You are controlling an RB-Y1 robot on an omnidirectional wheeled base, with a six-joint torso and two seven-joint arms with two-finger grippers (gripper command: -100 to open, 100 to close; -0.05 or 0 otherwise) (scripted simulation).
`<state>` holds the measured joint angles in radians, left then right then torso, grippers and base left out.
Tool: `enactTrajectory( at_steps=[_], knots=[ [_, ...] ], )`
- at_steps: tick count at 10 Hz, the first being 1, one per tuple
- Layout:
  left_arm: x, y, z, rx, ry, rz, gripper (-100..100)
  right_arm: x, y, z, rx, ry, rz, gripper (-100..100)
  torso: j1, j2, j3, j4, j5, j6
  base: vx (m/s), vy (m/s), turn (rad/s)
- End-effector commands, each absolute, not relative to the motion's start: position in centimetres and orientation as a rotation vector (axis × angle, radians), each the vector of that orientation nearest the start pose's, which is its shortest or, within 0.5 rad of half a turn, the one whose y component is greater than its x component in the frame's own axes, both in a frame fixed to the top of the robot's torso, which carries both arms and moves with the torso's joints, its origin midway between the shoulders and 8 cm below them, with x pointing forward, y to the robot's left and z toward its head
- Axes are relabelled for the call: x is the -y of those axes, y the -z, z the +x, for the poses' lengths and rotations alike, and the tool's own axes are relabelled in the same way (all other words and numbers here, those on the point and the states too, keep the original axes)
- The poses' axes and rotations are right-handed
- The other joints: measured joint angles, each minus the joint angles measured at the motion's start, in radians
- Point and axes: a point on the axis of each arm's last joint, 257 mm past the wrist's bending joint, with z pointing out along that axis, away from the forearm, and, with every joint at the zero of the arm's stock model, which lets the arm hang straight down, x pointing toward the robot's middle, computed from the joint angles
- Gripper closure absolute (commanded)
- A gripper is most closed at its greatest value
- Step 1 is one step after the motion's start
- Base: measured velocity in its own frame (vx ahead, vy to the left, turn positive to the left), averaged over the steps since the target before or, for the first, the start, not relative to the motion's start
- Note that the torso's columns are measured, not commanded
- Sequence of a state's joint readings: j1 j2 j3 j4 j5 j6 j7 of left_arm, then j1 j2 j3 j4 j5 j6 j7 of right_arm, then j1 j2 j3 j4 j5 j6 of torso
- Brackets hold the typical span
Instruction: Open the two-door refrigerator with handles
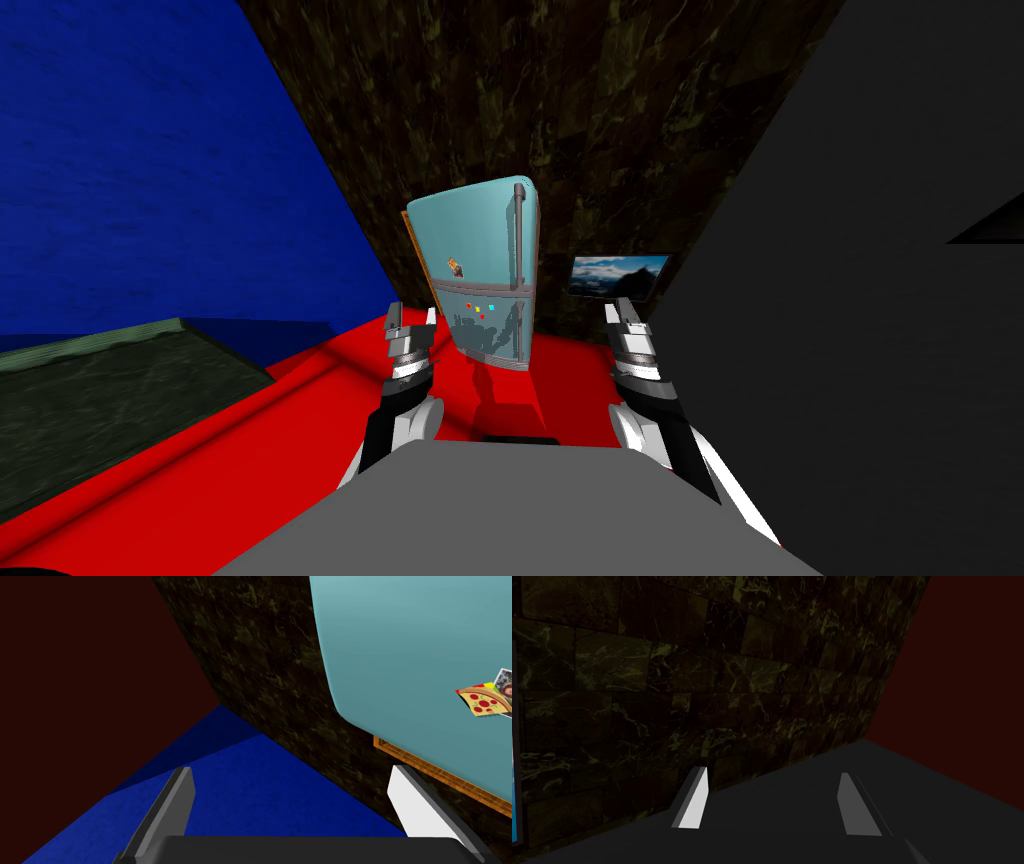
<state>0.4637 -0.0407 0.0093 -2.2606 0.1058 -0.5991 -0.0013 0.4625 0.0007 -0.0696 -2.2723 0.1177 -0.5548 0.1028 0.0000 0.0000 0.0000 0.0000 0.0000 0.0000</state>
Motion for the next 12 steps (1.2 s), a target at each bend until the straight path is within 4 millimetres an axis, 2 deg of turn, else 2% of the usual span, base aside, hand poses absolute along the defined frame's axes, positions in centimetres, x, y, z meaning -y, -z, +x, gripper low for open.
enactTrajectory(
  at_steps=[1,9,10,12],
  knots=[
    [-29.51,-4.48,32.85,-0.427,1.387,-0.659,0,28.04,-4.24,33.75,-0.643,-1.093,0.474,0,0.0,0.04,-0.082,0.041,0.0,0.0,0.0,0.0,0.0],
    [-29.51,-4.49,32.84,-0.427,1.387,-0.659,0,28.04,-4.26,33.74,-0.643,-1.093,0.474,0,0.0,0.618,-1.234,0.617,0.0,0.0,0.0,0.0,0.0],
    [-29.24,-4.38,33.04,-0.46,1.393,-0.642,-100,28.04,-4.26,33.74,-0.643,-1.093,0.474,0,0.0,0.691,-1.382,0.691,0.0,0.0,0.018,-0.015,0.012],
    [-28.97,-4.07,33.41,-0.509,1.404,-0.627,-100,28.04,-4.23,33.75,-0.643,-1.093,0.474,0,-0.001,0.733,-1.471,0.734,0.0,0.0,0.032,-0.04,0.019]
  ],
)
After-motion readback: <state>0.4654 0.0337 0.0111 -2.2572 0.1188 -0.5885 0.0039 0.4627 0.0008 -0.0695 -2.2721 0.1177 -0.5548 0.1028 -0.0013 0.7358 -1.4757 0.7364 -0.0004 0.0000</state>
